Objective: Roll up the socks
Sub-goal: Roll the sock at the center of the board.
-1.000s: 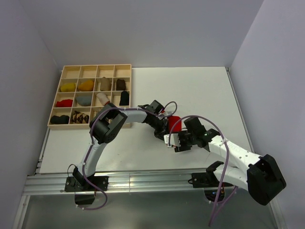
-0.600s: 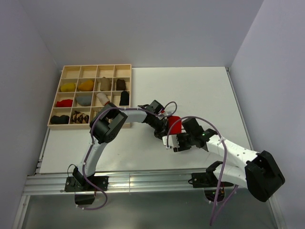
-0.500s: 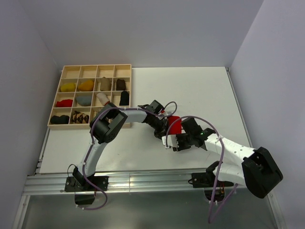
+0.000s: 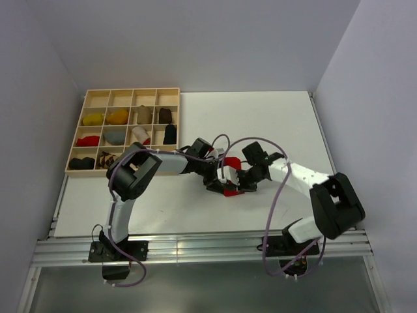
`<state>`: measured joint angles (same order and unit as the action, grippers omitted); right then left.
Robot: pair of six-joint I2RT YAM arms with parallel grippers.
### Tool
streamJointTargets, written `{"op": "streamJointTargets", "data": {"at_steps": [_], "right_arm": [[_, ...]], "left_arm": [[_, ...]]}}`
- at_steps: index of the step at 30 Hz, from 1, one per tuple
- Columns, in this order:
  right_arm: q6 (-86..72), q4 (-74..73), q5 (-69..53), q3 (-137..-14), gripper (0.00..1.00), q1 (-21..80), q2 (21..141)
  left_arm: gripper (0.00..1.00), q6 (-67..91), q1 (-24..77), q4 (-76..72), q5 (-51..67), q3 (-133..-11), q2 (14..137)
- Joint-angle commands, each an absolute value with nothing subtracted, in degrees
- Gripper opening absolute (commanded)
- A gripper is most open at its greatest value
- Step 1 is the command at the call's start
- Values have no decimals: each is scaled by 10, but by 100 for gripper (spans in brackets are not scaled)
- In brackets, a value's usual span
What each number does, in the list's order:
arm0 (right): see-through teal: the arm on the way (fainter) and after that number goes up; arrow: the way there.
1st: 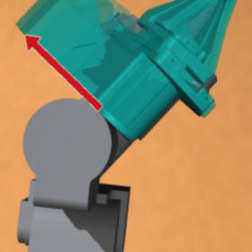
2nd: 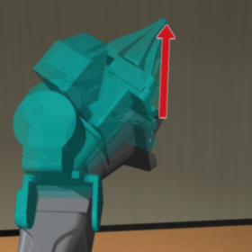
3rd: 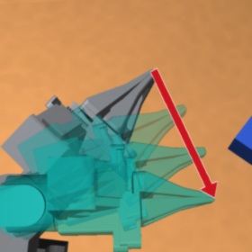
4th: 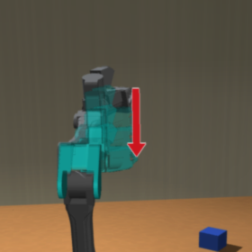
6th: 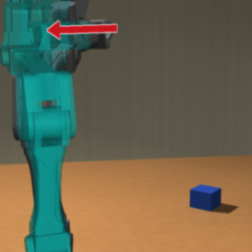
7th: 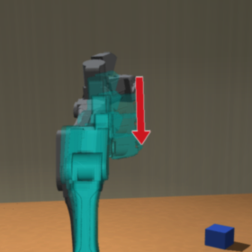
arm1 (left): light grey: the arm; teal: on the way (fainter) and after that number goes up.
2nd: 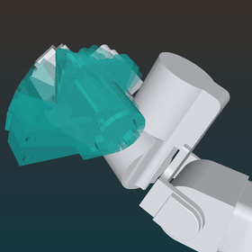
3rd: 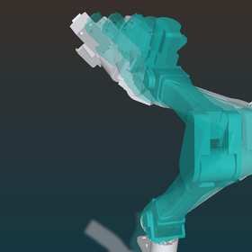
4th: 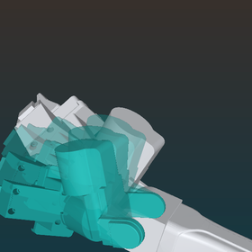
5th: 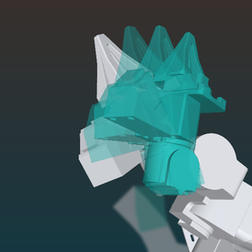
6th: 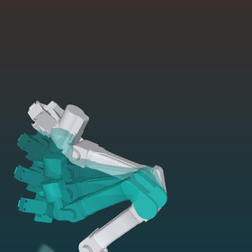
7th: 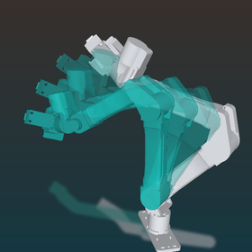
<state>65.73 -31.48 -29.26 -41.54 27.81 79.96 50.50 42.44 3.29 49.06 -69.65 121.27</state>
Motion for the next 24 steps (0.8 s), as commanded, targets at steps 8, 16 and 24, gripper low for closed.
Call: {"op": "streamJointTargets", "data": {"at_steps": [8,16,24], "right_arm": [[720,-654,-394,-649,16,186,1024],[724,-799,-434,-780,16,171,1193],[681,-825,-430,-840,17,168,1261]], "left_arm": [[51,518,410,-221,195,-514,1036],[54,327,467,-305,-42,-396,908],[65,115,626,-267,-191,-454,939]]}}
